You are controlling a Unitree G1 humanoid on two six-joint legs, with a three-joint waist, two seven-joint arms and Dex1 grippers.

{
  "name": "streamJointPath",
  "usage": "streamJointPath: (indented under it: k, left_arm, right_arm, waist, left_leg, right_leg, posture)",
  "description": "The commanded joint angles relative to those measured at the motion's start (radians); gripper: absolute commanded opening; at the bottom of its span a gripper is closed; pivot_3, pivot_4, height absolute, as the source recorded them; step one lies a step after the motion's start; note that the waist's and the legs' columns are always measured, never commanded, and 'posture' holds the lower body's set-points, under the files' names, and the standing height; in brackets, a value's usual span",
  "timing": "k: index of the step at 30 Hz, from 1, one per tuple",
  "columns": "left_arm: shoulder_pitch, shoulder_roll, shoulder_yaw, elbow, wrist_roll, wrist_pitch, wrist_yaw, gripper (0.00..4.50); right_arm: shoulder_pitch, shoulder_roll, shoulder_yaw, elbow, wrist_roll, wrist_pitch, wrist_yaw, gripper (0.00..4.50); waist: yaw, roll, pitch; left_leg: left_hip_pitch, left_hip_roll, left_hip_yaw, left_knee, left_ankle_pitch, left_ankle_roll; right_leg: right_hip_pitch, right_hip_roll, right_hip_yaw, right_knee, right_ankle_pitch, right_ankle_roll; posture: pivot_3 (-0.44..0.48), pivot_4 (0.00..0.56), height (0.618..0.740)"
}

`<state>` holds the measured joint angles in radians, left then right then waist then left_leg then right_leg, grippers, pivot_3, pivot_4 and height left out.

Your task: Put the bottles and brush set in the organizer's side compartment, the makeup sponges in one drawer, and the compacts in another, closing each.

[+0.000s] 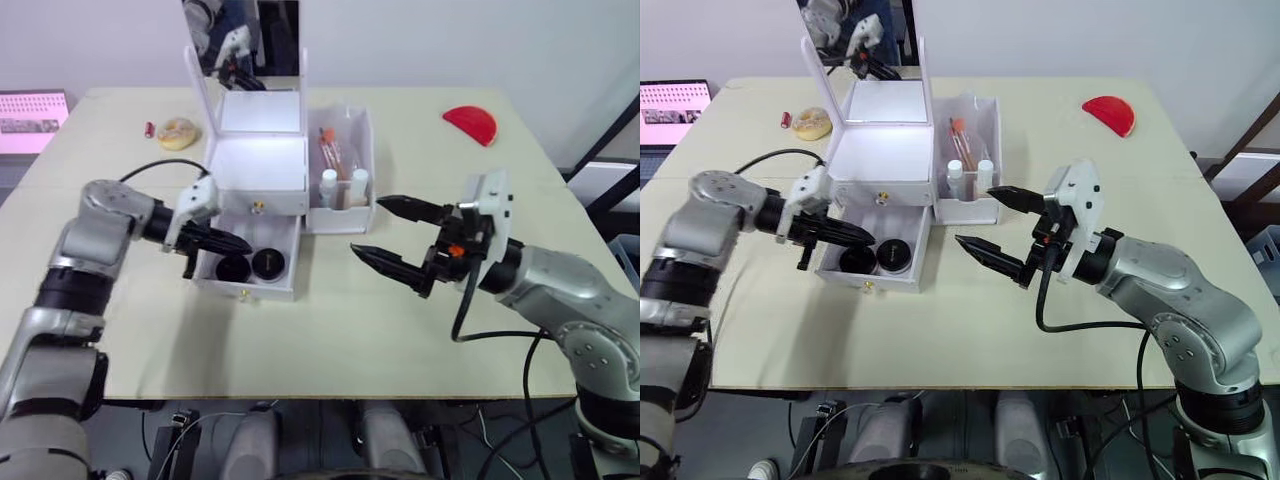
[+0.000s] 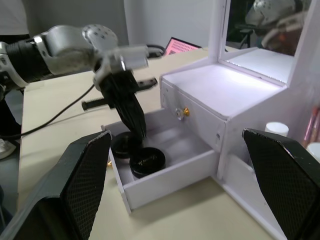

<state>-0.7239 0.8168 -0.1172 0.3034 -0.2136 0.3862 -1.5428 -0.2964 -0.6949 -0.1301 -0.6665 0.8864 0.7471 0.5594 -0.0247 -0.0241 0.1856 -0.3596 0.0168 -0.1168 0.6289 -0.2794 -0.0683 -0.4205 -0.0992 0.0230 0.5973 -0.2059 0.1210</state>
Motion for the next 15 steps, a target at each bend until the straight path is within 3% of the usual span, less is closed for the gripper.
streamJointPath:
  k: [1,5,8,11,15]
  left_arm:
    - [0.075,0.094,0.135,-0.193,-0.120,0.148,0.017,0.04]
    - [0.297,0.225,0.264,-0.402,-0.214,0.270,0.017,0.04]
    - [0.445,0.272,0.324,-0.501,-0.248,0.294,0.033,0.04]
    - [0.520,0.259,0.300,-0.550,-0.190,0.218,0.112,0.04]
    - [0.489,0.195,0.226,-0.557,-0.124,0.174,0.251,0.04]
  right_arm:
    - [0.020,-0.027,-0.042,-0.024,0.019,-0.007,0.023,4.50]
    - [0.061,-0.055,-0.078,-0.011,0.029,-0.006,0.050,4.50]
    - [0.085,-0.071,-0.096,-0.002,0.028,-0.007,0.070,4.50]
    - [0.087,-0.075,-0.099,0.004,0.034,-0.006,0.076,4.50]
    - [0.079,-0.074,-0.093,0.001,0.042,0.000,0.070,4.50]
  waist:
    - [0.001,0.000,0.000]
    - [0.003,0.000,0.000]
    - [0.007,0.001,0.001]
    - [0.016,0.000,0.001]
    - [0.014,0.000,0.001]
  left_leg:
    - [0.000,0.000,0.000,0.000,0.000,0.000]
    - [0.000,0.000,0.000,0.000,0.000,0.000]
    - [0.000,0.000,0.000,0.000,0.000,0.000]
    - [0.000,0.000,0.000,0.001,0.000,0.000]
    - [0.001,0.000,0.000,0.003,0.000,0.000]
  right_leg:
    - [0.000,0.000,0.000,0.000,0.000,0.000]
    - [0.000,0.000,0.000,0.000,-0.001,0.000]
    - [0.000,0.000,0.000,0.000,-0.002,-0.003]
    - [0.000,0.000,0.000,0.000,-0.002,-0.002]
    - [0.002,0.000,0.000,-0.001,-0.002,-0.002]
  posture:
    - [0.000,0.150,0.739]
    - [0.000,0.150,0.739]
    - [0.000,0.150,0.739]
    - [0.000,0.150,0.739]
    - [0.000,0.150,0.739]
